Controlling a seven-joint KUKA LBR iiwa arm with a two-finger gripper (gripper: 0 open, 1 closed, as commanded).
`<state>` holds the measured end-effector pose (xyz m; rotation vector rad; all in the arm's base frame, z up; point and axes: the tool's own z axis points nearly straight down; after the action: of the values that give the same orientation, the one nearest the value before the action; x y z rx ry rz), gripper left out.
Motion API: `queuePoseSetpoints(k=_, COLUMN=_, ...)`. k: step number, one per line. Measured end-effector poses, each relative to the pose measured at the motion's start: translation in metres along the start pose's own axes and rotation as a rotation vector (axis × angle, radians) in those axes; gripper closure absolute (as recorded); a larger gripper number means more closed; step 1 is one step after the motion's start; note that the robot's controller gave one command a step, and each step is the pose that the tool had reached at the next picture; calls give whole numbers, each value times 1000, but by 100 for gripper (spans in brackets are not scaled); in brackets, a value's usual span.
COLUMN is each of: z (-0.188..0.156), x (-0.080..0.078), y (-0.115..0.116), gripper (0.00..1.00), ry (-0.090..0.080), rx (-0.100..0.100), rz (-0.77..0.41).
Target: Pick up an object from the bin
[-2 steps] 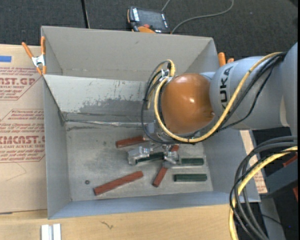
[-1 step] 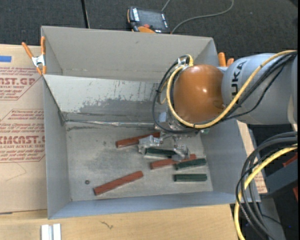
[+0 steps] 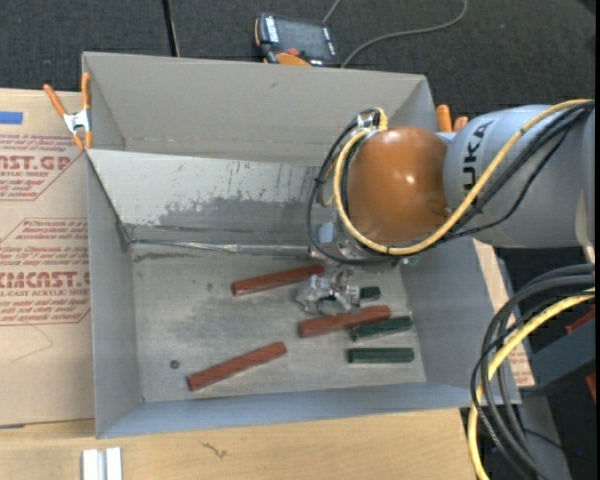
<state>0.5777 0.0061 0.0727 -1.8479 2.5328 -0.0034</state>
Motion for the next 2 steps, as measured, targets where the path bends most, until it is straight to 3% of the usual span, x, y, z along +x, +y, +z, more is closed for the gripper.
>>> queuePoseSetpoints(k=1, z=2, x=-1, y=2, gripper=0, ry=-2, rx=-3, rz=0)
queuePoseSetpoints(k=2, z=-34, x=67, y=38, gripper=0, ry=5, rx=-5, rz=415)
